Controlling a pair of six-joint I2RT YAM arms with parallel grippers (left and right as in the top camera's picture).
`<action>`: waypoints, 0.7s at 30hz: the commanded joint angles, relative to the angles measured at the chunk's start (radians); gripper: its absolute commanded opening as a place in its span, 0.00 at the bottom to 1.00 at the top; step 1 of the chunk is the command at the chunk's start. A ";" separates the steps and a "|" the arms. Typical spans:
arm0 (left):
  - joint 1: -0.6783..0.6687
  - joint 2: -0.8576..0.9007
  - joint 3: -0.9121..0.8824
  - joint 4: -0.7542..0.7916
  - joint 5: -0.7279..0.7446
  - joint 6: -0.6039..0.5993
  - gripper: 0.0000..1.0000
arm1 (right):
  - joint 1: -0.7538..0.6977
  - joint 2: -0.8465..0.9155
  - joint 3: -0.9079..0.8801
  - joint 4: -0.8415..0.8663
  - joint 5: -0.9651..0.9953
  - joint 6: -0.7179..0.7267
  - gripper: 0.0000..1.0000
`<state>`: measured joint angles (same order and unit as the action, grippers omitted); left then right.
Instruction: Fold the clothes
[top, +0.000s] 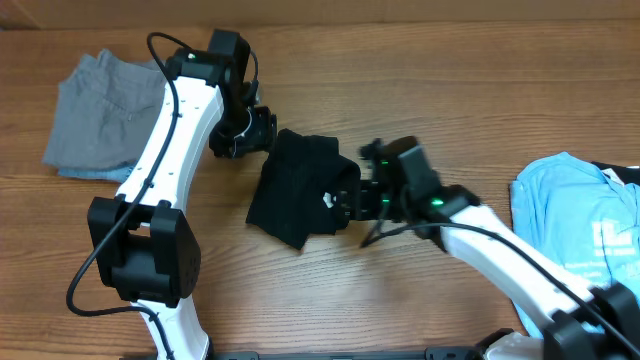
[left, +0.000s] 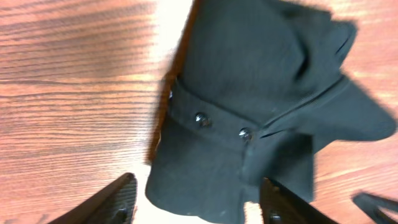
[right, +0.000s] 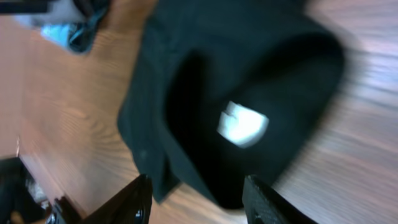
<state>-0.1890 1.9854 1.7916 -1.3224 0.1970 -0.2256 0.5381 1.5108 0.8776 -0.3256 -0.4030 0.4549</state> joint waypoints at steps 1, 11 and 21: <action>0.000 0.000 -0.061 -0.001 0.005 0.100 0.63 | 0.047 0.131 0.009 0.061 0.081 0.051 0.50; -0.001 0.000 -0.227 0.130 0.080 0.142 0.63 | -0.027 0.161 0.010 -0.086 -0.022 0.232 0.04; -0.002 0.000 -0.364 0.284 0.122 0.145 0.62 | -0.094 0.088 0.026 -0.128 -0.018 0.158 0.27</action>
<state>-0.1890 1.9858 1.4593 -1.0534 0.2905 -0.1024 0.4629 1.6867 0.8799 -0.4873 -0.4198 0.6861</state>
